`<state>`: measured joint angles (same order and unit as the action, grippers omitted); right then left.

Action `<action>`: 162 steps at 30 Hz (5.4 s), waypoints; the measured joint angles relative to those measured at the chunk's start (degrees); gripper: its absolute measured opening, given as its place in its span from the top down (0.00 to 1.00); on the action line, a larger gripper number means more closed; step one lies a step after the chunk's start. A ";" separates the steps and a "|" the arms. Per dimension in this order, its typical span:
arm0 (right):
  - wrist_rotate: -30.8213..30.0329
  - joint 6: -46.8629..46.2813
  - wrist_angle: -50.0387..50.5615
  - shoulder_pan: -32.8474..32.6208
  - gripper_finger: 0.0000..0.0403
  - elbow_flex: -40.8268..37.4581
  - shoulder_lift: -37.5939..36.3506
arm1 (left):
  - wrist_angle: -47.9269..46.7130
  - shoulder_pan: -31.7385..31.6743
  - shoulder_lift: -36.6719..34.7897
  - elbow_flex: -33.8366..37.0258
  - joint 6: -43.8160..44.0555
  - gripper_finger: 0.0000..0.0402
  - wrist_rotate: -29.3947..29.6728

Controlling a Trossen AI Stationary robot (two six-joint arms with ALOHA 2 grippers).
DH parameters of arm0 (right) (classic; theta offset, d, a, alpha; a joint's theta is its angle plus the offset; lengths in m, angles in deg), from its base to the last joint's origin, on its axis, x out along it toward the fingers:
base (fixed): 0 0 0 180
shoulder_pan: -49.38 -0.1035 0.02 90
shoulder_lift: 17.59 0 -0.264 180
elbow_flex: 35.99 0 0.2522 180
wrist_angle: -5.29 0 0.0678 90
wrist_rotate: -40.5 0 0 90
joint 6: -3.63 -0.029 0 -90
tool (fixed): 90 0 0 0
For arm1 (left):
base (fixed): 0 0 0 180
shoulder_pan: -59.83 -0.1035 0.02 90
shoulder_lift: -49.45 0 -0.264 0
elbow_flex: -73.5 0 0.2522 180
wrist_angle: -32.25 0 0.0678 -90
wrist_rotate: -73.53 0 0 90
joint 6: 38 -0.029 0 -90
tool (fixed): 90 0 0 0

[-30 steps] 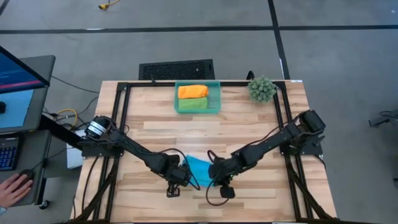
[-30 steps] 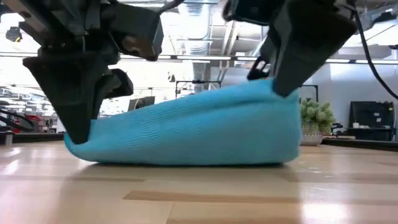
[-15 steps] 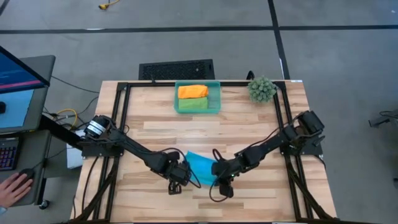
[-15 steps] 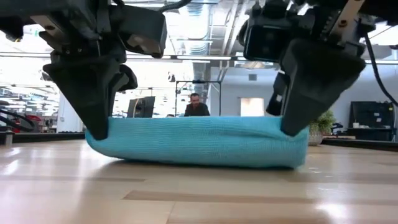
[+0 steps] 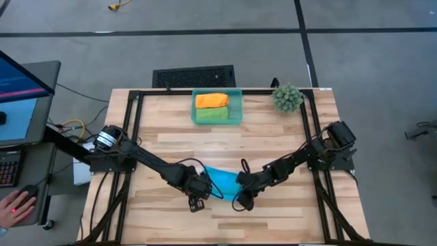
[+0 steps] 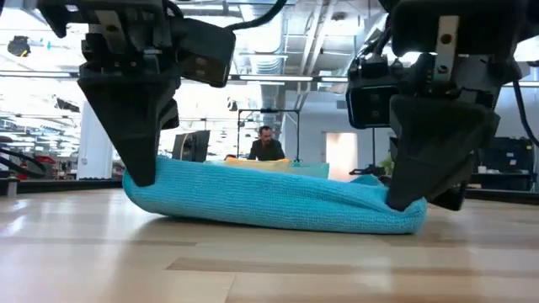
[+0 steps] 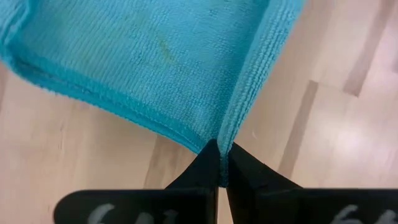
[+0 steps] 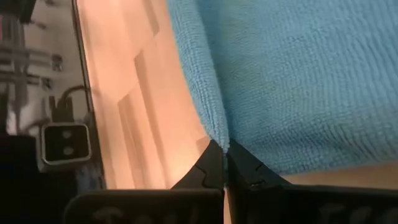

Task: Roll microfiber towels into tight, uniform cylinder then place into a basket
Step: Roll the blue microfiber cloth

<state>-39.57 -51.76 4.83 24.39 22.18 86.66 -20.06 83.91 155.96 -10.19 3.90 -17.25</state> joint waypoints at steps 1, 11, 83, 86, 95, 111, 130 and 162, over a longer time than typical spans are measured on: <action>-0.08 -1.39 0.01 0.00 0.97 0.02 0.00 | 0.02 -0.11 0.08 0.02 0.58 1.00 0.11; -2.06 -10.67 0.65 -0.28 0.97 -0.07 0.00 | 1.09 -0.31 0.42 0.09 -0.76 0.95 3.21; -1.44 -12.62 1.11 -1.63 0.89 -0.01 0.07 | 20.50 -0.33 3.72 7.75 -32.25 0.73 11.75; -2.62 -10.59 0.68 -2.24 0.89 -0.02 -0.49 | 20.32 -0.36 3.77 7.79 -32.23 0.73 10.80; -8.21 -3.65 2.35 -3.35 0.88 -0.03 -8.11 | 20.35 -0.36 3.94 7.91 -31.13 0.73 10.12; -17.69 -3.04 17.27 -5.51 0.87 -0.03 -16.85 | 20.46 -0.36 4.00 7.98 -28.88 0.73 9.98; -20.44 40.03 1.29 -10.25 0.53 -0.13 -13.76 | 20.56 -0.68 4.00 7.98 -22.49 0.73 9.51; -15.95 34.74 6.90 -8.63 0.60 5.04 -3.59 | 21.03 -1.27 3.98 8.02 -20.60 0.73 8.26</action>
<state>-55.52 -17.02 11.73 15.76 27.23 83.06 0.97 82.64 159.94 -2.17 -16.70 -8.99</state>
